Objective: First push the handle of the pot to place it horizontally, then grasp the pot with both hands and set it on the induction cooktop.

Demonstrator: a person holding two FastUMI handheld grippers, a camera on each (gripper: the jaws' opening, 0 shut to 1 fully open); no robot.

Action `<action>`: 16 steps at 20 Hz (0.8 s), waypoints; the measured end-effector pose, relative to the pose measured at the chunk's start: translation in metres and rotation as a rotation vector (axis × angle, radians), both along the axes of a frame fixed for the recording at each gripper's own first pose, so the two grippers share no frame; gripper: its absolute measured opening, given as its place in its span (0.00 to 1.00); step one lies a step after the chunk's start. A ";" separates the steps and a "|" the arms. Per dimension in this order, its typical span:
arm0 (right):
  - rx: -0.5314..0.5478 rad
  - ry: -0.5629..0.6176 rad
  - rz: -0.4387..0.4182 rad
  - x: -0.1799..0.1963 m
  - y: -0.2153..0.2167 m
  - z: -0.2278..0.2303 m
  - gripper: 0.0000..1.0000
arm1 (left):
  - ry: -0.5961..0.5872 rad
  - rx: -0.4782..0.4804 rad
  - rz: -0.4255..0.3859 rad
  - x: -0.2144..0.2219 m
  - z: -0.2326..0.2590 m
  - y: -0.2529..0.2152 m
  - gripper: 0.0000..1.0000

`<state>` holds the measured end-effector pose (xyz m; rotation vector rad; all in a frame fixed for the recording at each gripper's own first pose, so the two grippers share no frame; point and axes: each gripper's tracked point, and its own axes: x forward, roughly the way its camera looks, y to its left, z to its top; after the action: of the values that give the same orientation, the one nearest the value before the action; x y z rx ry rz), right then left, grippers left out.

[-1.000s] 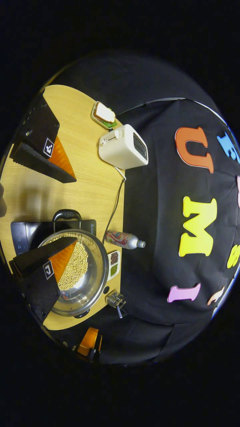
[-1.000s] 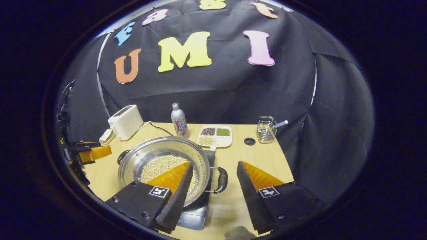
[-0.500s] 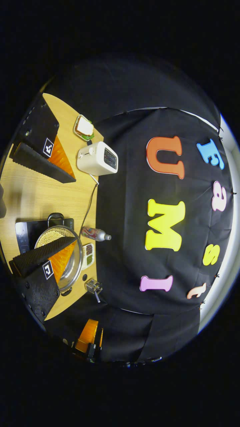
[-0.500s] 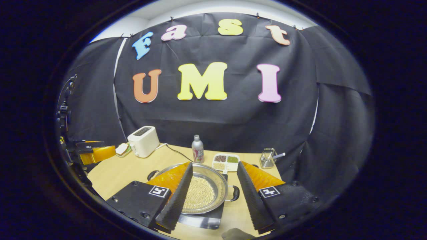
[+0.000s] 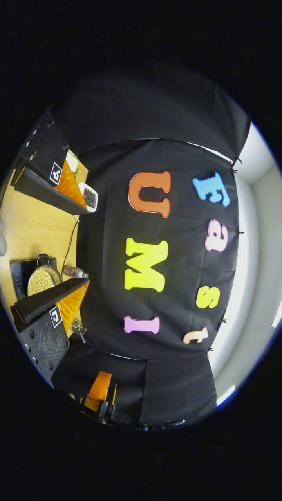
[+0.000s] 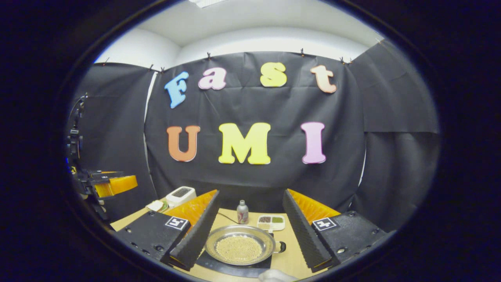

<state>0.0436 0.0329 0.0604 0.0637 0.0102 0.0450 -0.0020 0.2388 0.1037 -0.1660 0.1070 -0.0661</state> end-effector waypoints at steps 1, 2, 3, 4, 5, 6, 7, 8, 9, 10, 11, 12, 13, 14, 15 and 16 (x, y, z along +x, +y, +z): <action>0.008 -0.028 -0.008 -0.008 0.000 0.011 1.00 | -0.023 -0.004 -0.004 -0.008 0.011 -0.002 0.95; 0.014 -0.046 -0.010 -0.013 0.000 0.018 1.00 | -0.039 -0.007 -0.006 -0.015 0.019 -0.001 0.95; 0.023 -0.065 -0.014 -0.020 0.001 0.027 1.00 | -0.052 -0.010 -0.004 -0.022 0.024 0.000 0.95; 0.028 -0.077 -0.017 -0.027 0.001 0.033 1.00 | -0.062 -0.014 0.000 -0.027 0.028 0.002 0.95; 0.033 -0.084 -0.022 -0.032 -0.001 0.036 1.00 | -0.064 -0.017 0.009 -0.033 0.030 0.005 0.95; 0.035 -0.093 -0.035 -0.034 -0.004 0.037 1.00 | -0.065 -0.015 0.020 -0.037 0.031 0.010 0.95; 0.039 -0.100 -0.054 -0.037 -0.008 0.038 1.00 | -0.068 -0.019 0.028 -0.042 0.032 0.013 0.95; 0.039 -0.092 -0.066 -0.040 -0.009 0.037 1.00 | -0.072 -0.023 0.036 -0.046 0.033 0.016 0.95; 0.040 -0.085 -0.072 -0.046 -0.010 0.033 1.00 | -0.082 -0.019 0.051 -0.050 0.035 0.022 0.95; 0.043 -0.079 -0.072 -0.047 -0.009 0.030 1.00 | -0.083 -0.009 0.067 -0.053 0.034 0.028 0.95; 0.049 -0.079 -0.077 -0.050 -0.010 0.030 1.00 | -0.088 0.007 0.082 -0.052 0.036 0.030 0.95; 0.051 -0.083 -0.086 -0.050 -0.013 0.031 1.00 | -0.086 0.021 0.090 -0.052 0.035 0.033 0.95; 0.044 -0.085 -0.100 -0.050 -0.015 0.030 1.00 | -0.095 0.036 0.100 -0.053 0.035 0.038 0.95; 0.029 -0.086 -0.110 -0.051 -0.017 0.030 1.00 | -0.085 0.035 0.102 -0.053 0.032 0.040 0.95; 0.017 -0.090 -0.109 -0.054 -0.017 0.030 1.00 | -0.077 0.026 0.094 -0.057 0.031 0.037 0.95; 0.014 -0.091 -0.110 -0.054 -0.015 0.029 1.00 | -0.073 0.024 0.091 -0.058 0.030 0.036 0.95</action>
<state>-0.0103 0.0181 0.0892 0.0756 -0.0842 -0.0618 -0.0599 0.2750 0.1332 -0.1440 0.0276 0.0194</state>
